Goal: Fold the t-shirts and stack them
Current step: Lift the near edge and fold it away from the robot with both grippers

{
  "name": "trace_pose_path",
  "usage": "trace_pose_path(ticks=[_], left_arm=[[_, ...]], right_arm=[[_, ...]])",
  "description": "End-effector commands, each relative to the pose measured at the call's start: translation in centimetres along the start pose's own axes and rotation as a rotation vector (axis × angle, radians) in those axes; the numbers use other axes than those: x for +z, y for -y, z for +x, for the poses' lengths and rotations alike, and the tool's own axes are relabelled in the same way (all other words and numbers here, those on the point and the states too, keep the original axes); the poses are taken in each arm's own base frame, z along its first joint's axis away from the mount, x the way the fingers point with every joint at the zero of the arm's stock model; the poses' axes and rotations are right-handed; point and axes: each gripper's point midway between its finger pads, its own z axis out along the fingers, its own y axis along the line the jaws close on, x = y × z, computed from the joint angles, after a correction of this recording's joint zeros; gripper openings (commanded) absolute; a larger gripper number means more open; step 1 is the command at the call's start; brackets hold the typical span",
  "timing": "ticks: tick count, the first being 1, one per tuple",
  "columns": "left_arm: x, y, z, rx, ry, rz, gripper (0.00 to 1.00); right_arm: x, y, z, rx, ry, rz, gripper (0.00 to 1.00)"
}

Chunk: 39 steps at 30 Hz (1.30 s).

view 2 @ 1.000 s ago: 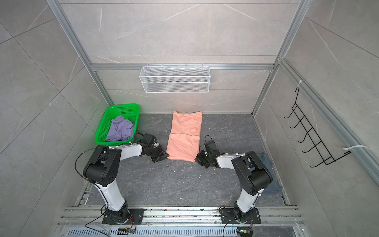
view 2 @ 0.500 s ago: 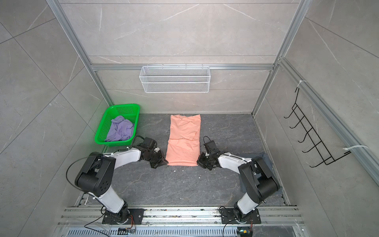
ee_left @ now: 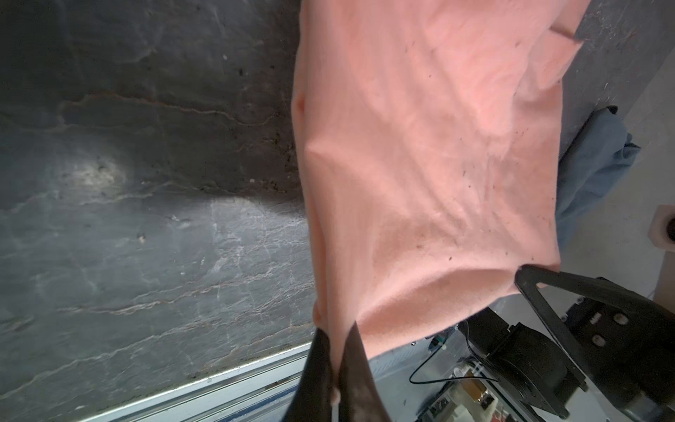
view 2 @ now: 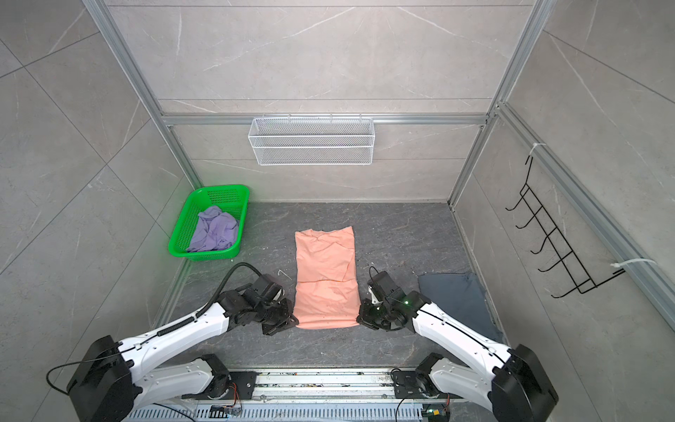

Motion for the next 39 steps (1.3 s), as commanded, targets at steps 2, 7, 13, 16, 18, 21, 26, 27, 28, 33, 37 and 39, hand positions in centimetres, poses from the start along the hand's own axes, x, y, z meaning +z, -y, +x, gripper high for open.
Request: trace_pose_path(ticks=[2, 7, 13, 16, 18, 21, 26, 27, 28, 33, 37, 39], left_arm=[[-2.4, 0.2, -0.7, -0.051, 0.118, -0.010, 0.00], [-5.9, 3.5, -3.3, 0.048, 0.266, 0.029, 0.00], [-8.2, 7.8, -7.7, 0.131, 0.389, 0.060, 0.00], [-8.9, 9.7, -10.8, 0.129, 0.429, 0.120, 0.00], [-9.1, 10.9, -13.1, 0.126, 0.444, 0.168, 0.00], [-9.0, 12.3, -16.5, 0.129, 0.441, 0.201, 0.00], [-7.2, 14.1, -21.2, 0.150, 0.379, 0.240, 0.00], [-6.6, 14.4, -21.9, 0.153, 0.359, 0.252, 0.00], [-6.2, 14.9, -22.8, 0.158, 0.343, 0.263, 0.00], [-3.8, 16.7, -27.1, 0.177, 0.278, 0.310, 0.00], [-2.0, 17.6, -30.7, 0.157, 0.251, 0.341, 0.00], [-1.5, 18.5, -32.2, 0.159, 0.244, 0.375, 0.00]], right_arm=[[-3.0, 0.0, 0.1, -0.010, 0.049, 0.040, 0.02], [-5.3, -2.3, -2.5, -0.063, 0.154, 0.038, 0.02], [-7.0, -7.1, -7.3, -0.147, 0.298, -0.001, 0.02], [-6.8, -9.8, -10.1, -0.189, 0.336, 0.002, 0.03], [-6.0, -11.3, -12.0, -0.205, 0.343, 0.012, 0.03], [-4.5, -12.1, -15.1, -0.172, 0.348, 0.024, 0.02], [-2.8, -11.7, -20.3, -0.049, 0.362, -0.045, 0.02], [-2.5, -11.6, -21.1, -0.030, 0.361, -0.049, 0.02], [-2.1, -11.5, -22.0, -0.017, 0.357, -0.054, 0.02], [0.8, -10.6, -25.6, 0.029, 0.335, -0.026, 0.03], [3.1, -9.5, -28.2, 0.101, 0.326, -0.020, 0.03], [3.9, -8.9, -29.2, 0.132, 0.326, -0.018, 0.03]])
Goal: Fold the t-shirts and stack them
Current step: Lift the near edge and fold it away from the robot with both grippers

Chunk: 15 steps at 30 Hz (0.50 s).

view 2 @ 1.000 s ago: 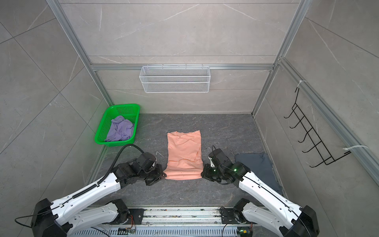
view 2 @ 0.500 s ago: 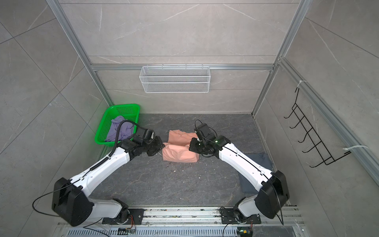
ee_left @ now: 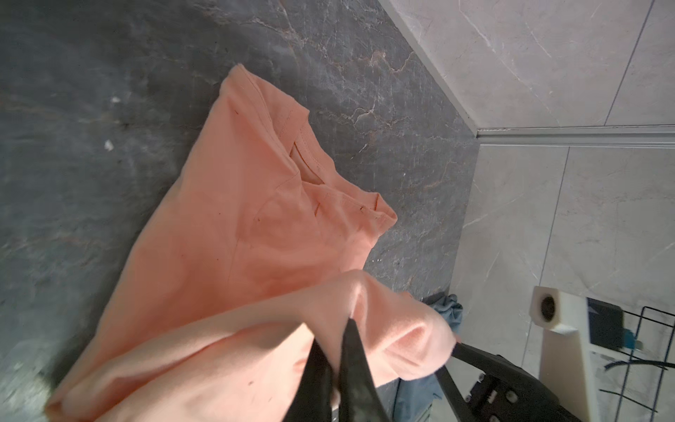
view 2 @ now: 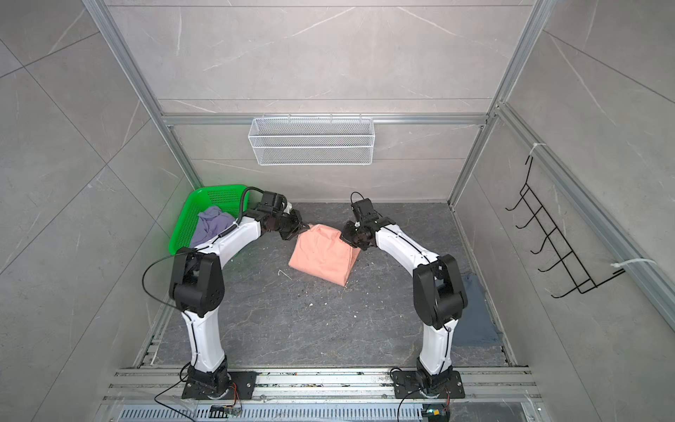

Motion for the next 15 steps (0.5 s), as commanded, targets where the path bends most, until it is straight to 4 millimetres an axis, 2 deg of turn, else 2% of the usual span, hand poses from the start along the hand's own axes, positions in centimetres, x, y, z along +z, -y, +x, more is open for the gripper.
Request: trace_pose_path(ticks=[1, 6, 9, 11, 14, 15], left_arm=[[0.6, 2.6, -2.0, 0.045, -0.020, 0.112, 0.00], [2.9, 2.7, -3.9, 0.039, -0.035, 0.148, 0.00], [3.7, 2.8, -4.7, 0.039, -0.032, 0.167, 0.00], [5.1, 2.0, -5.0, 0.021, -0.046, 0.167, 0.00], [5.8, 2.4, -5.6, 0.032, -0.046, 0.199, 0.10], [5.9, 2.4, -5.9, 0.037, -0.040, 0.205, 0.19]], right_arm=[[1.4, -0.1, -1.6, 0.062, 0.006, -0.018, 0.03], [3.5, 1.6, -2.6, 0.130, 0.000, 0.012, 0.02], [4.0, 2.8, -3.3, 0.177, 0.026, 0.025, 0.02], [4.1, 3.9, -3.9, 0.214, 0.048, 0.028, 0.02], [4.3, 5.1, -4.9, 0.258, 0.080, 0.006, 0.02], [4.5, 5.5, -5.2, 0.271, 0.079, -0.001, 0.03]])
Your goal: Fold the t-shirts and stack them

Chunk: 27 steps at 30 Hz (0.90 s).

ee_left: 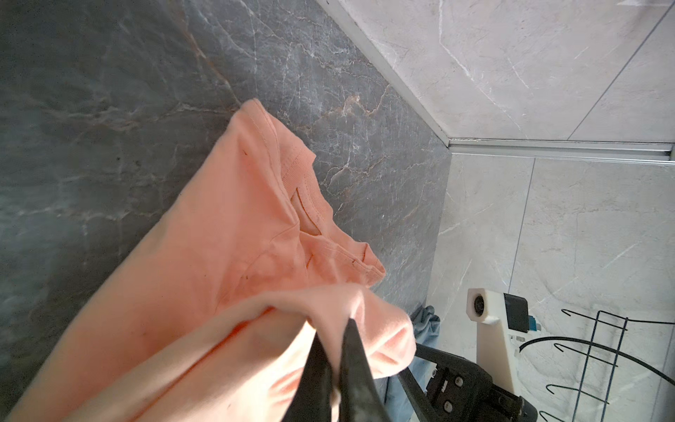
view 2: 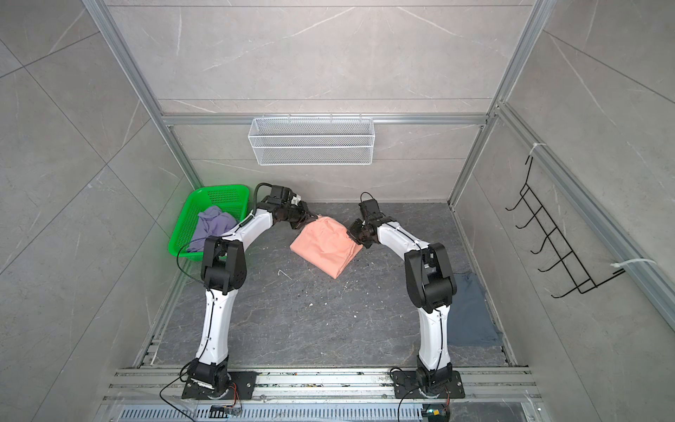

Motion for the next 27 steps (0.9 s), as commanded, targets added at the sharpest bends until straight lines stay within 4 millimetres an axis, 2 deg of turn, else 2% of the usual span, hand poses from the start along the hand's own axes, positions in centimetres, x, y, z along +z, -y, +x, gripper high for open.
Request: trace_pose_path(ticks=[1, 4, 6, 7, 8, 9, 10, 11, 14, 15, 18, 23, 27], left_arm=[[-0.3, 2.3, -1.5, 0.042, 0.016, 0.088, 0.26], [-0.5, 2.2, -2.3, 0.041, 0.029, 0.103, 0.42], [-0.9, 1.9, -2.7, 0.037, 0.038, 0.102, 0.50], [-1.2, 1.7, -2.8, 0.035, 0.042, 0.101, 0.53], [-1.5, 1.3, -2.9, 0.030, 0.047, 0.096, 0.54], [-1.8, 1.1, -3.0, 0.027, 0.052, 0.093, 0.56], [-2.2, 0.7, -3.0, 0.023, 0.057, 0.090, 0.58], [-2.6, 0.4, -2.9, 0.019, 0.059, 0.085, 0.59], [-3.3, -1.0, -2.4, 0.019, 0.063, 0.034, 0.60], [-4.6, 0.0, -2.1, 0.050, 0.072, 0.017, 0.60], [-5.1, -1.3, -0.4, 0.068, 0.026, -0.054, 0.60], [-5.4, -4.9, 1.9, 0.090, -0.022, -0.197, 0.62], [-5.0, -6.3, 3.8, 0.099, -0.077, -0.226, 0.62]], right_arm=[[0.9, 1.3, -1.7, 0.071, 0.028, -0.025, 0.04], [2.0, 1.9, -2.4, 0.109, 0.016, -0.041, 0.10], [2.1, 2.1, -3.0, 0.116, 0.033, -0.053, 0.17], [2.0, 2.0, -3.4, 0.114, 0.045, -0.069, 0.24], [1.8, 2.0, -3.8, 0.117, 0.058, -0.080, 0.38], [1.6, 2.0, -4.1, 0.119, 0.069, -0.086, 0.46], [1.3, 2.1, -4.5, 0.123, 0.079, -0.089, 0.53], [1.0, 2.4, -4.8, 0.130, 0.091, -0.086, 0.55], [0.0, 2.8, -5.2, 0.137, 0.119, -0.087, 0.55], [-0.5, 2.7, -5.2, 0.115, 0.124, -0.082, 0.55], [-1.2, 1.8, -3.8, 0.043, 0.098, -0.056, 0.52], [-0.4, 0.6, -0.9, -0.054, 0.050, 0.006, 0.50], [1.0, -0.1, 0.6, -0.112, 0.017, 0.046, 0.50]])
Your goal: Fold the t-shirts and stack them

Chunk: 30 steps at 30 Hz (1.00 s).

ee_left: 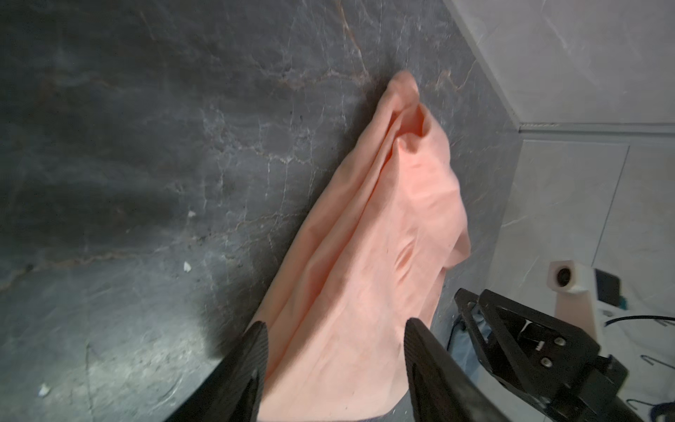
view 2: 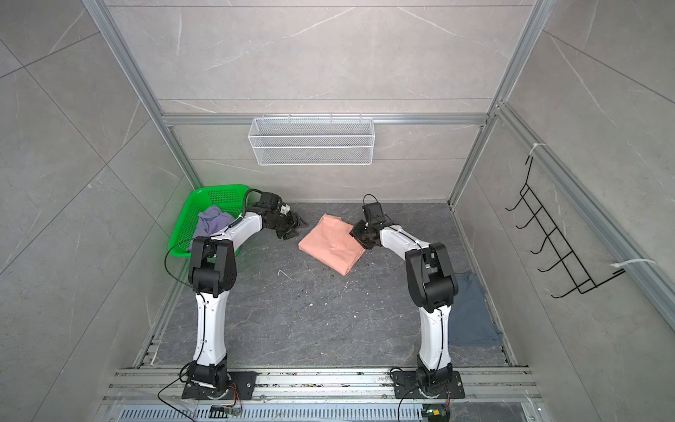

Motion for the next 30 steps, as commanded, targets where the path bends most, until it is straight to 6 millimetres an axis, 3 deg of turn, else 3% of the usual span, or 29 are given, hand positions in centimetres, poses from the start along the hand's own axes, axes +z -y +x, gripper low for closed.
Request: trace_pose_path(ticks=[1, 8, 13, 17, 20, 25, 30], left_arm=[[-0.8, -0.2, 2.0, 0.062, -0.043, -0.042, 0.61], [0.8, -1.6, 5.7, 0.057, -0.113, -0.103, 0.51], [1.5, -1.7, 10.3, 0.073, -0.204, -0.139, 0.42], [1.4, -2.6, 15.2, 0.095, -0.305, -0.211, 0.39], [0.3, -2.5, 17.3, 0.099, -0.334, -0.217, 0.42], [-1.9, -0.5, 18.5, 0.094, -0.304, -0.157, 0.56], [-2.0, 1.2, 19.1, 0.031, -0.294, -0.084, 0.65]], right_arm=[[0.8, 0.3, 0.8, -0.074, -0.022, 0.081, 0.50], [2.5, 2.0, 2.4, -0.130, -0.072, 0.199, 0.48], [2.1, 4.6, 2.6, -0.179, -0.093, 0.311, 0.48], [0.3, 5.6, 2.0, -0.210, -0.075, 0.341, 0.50], [-1.7, 5.4, 1.2, -0.242, -0.040, 0.314, 0.53], [-6.1, 5.0, 0.9, -0.220, 0.014, 0.267, 0.59], [-8.6, 5.6, 4.3, -0.014, 0.017, 0.137, 0.67]])
